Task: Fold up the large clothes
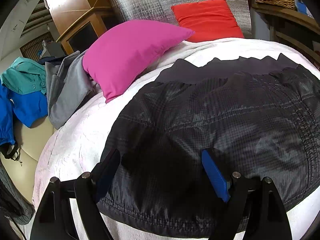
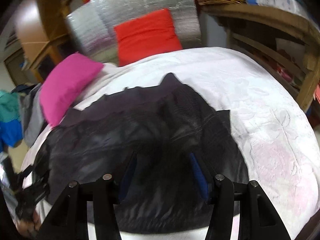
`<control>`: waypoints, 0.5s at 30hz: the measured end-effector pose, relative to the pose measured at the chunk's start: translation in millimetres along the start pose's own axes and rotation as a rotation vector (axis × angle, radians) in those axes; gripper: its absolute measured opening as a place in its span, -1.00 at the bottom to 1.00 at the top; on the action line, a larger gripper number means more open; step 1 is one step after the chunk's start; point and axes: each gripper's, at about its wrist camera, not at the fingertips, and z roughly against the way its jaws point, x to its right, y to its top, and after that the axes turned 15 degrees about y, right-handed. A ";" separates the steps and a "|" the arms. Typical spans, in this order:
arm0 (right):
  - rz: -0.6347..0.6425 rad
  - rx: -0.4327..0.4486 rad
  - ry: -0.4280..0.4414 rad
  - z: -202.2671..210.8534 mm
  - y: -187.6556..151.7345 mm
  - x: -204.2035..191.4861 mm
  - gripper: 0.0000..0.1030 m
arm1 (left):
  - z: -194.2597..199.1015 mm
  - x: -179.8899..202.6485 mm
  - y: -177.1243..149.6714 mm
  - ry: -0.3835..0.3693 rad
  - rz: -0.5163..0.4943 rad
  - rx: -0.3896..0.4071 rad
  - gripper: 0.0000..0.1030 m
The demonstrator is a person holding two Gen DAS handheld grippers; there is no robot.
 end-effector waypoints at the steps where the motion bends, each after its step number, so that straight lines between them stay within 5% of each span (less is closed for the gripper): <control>1: 0.023 -0.005 0.006 1.9 -5.3 -6.9 0.14 | -0.7 -0.3 -0.4 -0.002 0.001 -0.002 0.63; 9: 0.007 -0.192 0.024 -33.2 -34.8 -9.6 0.15 | -3.0 -19.0 -1.5 -0.054 0.091 -0.051 0.63; 15: 0.008 -0.192 0.033 -34.8 -35.7 -8.8 0.17 | 0.2 -56.0 -12.7 -0.150 0.244 -0.099 0.63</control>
